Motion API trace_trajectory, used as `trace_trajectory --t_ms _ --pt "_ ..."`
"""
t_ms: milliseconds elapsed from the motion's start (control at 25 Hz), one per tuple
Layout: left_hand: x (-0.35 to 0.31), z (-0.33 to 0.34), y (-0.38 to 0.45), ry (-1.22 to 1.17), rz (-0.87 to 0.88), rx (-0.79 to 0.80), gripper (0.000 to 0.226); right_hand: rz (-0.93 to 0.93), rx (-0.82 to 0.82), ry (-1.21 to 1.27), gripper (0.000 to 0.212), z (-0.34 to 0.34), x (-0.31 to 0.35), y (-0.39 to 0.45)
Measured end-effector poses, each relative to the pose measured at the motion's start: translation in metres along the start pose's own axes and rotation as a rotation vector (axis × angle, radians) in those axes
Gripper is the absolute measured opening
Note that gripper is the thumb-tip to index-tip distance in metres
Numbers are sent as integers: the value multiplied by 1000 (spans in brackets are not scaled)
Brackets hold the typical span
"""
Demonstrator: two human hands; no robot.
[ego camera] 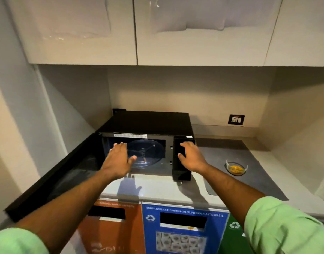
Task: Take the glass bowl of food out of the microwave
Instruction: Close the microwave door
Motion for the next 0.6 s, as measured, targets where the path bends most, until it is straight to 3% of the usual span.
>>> trace_trajectory --t_ms 240,440,600 --pt "142 -90 14 189 -90 -52 71 -45 -239 -211 49 9 46 29" --pt "217 -89 9 4 -264 38 67 -66 -182 -402 53 21 54 52" --pt "234 -67 -1 -186 -405 61 58 -80 -174 -360 49 20 44 67"
Point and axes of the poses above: each hand's wrist, its own y-axis towards the middle knuckle, its own z-axis out of the palm, x = y × z, the point moved 10 cm from there along y, towards the middle knuckle, and after that the axes turned 3 degrees about -y, right-handed, at the moved point
